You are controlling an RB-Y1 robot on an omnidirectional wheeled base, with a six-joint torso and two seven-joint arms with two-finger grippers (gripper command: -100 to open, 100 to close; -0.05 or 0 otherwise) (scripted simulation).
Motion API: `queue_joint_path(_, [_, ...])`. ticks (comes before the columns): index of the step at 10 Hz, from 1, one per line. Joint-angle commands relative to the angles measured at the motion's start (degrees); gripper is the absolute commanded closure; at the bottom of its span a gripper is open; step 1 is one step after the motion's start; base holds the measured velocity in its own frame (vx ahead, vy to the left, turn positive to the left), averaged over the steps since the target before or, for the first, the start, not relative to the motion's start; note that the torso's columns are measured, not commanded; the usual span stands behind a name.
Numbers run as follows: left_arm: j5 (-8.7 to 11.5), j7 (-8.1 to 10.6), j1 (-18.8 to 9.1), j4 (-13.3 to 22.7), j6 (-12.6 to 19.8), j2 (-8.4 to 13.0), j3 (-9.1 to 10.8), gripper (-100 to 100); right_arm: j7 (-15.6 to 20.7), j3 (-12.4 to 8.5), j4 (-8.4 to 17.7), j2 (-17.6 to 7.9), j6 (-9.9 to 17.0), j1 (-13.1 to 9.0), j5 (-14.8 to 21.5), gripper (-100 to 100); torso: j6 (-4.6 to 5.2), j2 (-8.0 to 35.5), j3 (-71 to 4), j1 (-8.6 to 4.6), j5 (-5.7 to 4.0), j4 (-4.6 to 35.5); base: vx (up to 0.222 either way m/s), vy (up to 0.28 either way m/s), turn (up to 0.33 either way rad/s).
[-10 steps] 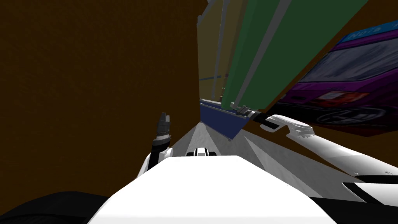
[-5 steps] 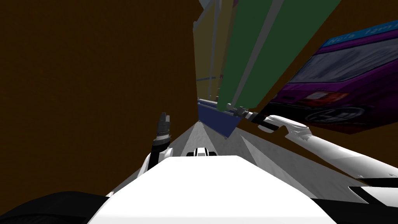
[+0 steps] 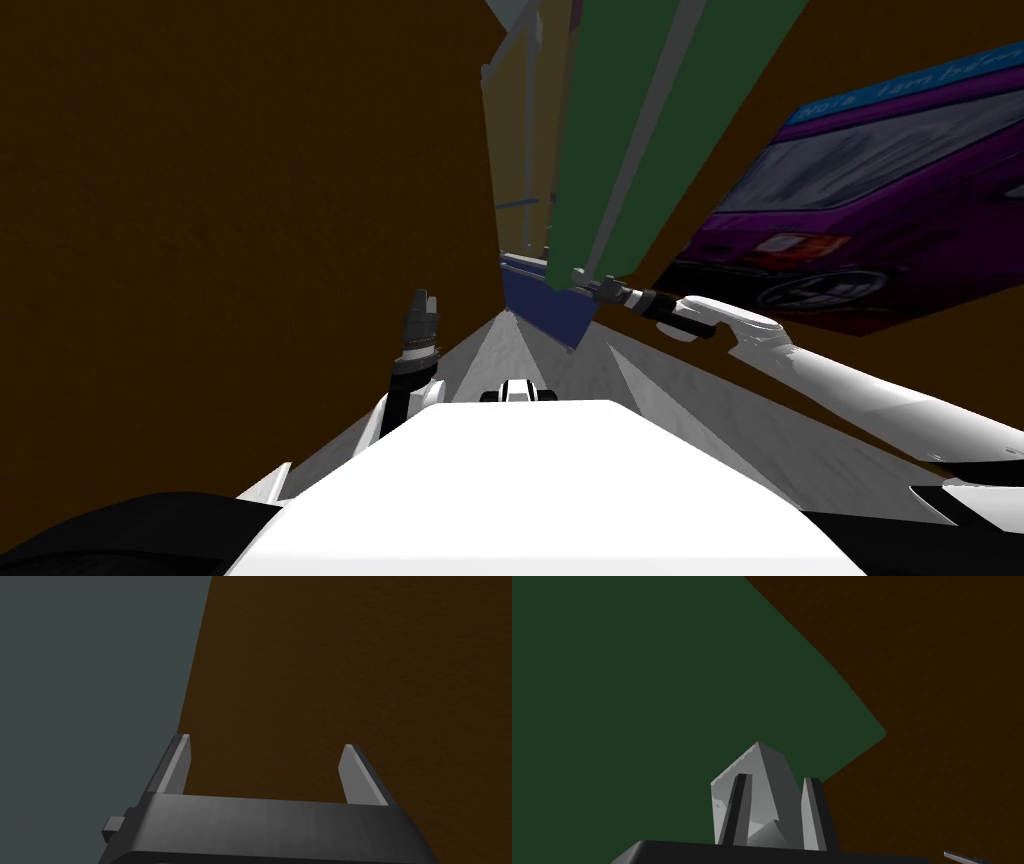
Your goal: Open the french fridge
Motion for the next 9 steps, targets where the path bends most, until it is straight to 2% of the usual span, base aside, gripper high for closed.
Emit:
queue_joint_path(1, [0.0, 0.0, 0.0, 0.0, 0.0, 0.0, 0.0, 0, -1.4, -0.9, -1.2, -2.2, -0.8, 0.3, -1.2, -100, -0.09, -0.1, -0.1, 0.06, 0.07, 0.0, -0.022, -0.076, -0.043])
queue_joint_path(4, [0.0, 0.0, 0.0, 0.0, 0.0, 0.0, -0.01, 0, -4.7, -2.2, -2.0, -6.0, -0.4, -0.7, -3.1, -100, -0.23, -0.2, -0.2, 0.08, 0.1, 0.0, -0.003, 0.021, -0.045])
queue_joint_path(5, [0.0, 0.0, 0.0, 0.0, 0.0, 0.0, -0.01, 0, -3.8, -1.5, -1.9, -5.5, -0.7, 0.7, -2.5, -100, -0.26, 0.0, -0.2, 0.13, 0.33, 0.3, -0.004, 0.009, -0.027])
queue_joint_path(6, [0.0, 0.0, 0.0, 0.0, 0.0, 0.0, -0.01, 0, -3.7, -1.5, -1.9, -5.6, -0.5, 0.8, -2.4, 0, -0.24, 0.0, -0.2, 0.03, 0.23, 0.2, -0.001, -0.003, -0.016])
queue_joint_path(9, [0.0, 0.0, 0.0, 0.0, 0.0, 0.0, -0.01, 0, -3.6, -1.3, -1.6, -5.5, -0.3, 1.1, -2.2, 0, -0.07, 0.0, 0.0, -0.24, -0.07, 0.0, 0.0, 0.0, 0.0])
